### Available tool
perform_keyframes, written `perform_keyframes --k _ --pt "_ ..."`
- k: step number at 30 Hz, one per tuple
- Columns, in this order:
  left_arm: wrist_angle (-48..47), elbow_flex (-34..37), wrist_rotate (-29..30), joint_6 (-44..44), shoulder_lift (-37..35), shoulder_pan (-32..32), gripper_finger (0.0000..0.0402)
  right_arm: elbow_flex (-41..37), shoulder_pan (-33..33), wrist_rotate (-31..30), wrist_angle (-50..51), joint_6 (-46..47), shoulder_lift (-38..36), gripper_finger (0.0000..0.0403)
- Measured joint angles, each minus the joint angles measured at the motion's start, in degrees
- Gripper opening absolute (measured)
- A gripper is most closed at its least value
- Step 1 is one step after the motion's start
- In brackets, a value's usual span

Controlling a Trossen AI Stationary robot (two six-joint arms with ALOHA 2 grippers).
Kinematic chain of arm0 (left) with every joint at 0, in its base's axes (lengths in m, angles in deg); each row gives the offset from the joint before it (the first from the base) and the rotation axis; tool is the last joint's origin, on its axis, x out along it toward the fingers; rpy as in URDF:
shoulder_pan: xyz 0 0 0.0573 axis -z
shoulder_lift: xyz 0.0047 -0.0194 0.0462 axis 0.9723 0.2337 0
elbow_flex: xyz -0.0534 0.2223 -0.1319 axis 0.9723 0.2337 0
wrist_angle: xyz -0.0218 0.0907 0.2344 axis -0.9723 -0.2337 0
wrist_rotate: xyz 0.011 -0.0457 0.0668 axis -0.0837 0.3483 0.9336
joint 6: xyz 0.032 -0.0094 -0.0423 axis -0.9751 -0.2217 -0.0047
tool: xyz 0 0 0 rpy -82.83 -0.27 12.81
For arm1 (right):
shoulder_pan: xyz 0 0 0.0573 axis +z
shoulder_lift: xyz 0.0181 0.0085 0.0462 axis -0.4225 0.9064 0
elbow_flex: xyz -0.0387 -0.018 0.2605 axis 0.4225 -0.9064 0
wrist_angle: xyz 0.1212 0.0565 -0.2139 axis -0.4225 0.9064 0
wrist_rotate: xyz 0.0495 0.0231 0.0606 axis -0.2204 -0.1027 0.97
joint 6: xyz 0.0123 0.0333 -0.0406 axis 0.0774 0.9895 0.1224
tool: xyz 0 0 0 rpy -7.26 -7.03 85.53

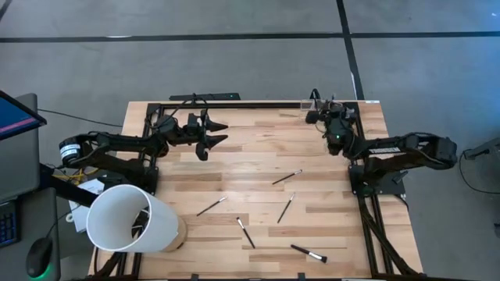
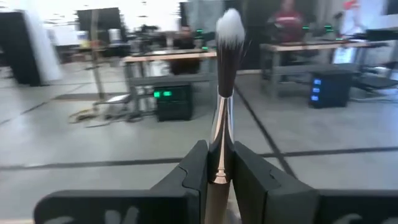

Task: Put items in baskets/containers
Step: Put the blush brush into the right section of the transparent organizer

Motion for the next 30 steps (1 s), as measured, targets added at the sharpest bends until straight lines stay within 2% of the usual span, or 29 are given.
perform_keyframes --k 4,8,16,23,30 --pt "0.0 0.0 0.0 0.0 0.0 0.0 0.0182 0.0 -4.1 -0.4 0.1 1.0 1.7 0.0041" --pt "0.0 0.0 0.0 0.0 0.0 0.0 0.0182 0.0 -7.4 -3.4 0.4 2.9 4.9 0.0042" --pt "-0.1 0.0 0.0 0.0 0.0 0.0 0.0182 0.0 -12.0 -3.6 0.4 9.3 13.2 0.0043" --pt "-0.5 0.0 0.0 0.0 0.0 0.0 0.0182 0.0 -13.2 -2.5 0.0 14.0 18.4 0.0051" --pt "-1.1 0.0 0.0 0.0 0.0 0.0 0.0182 -0.1 -13.1 -2.6 0.0 14.6 19.3 0.0055"
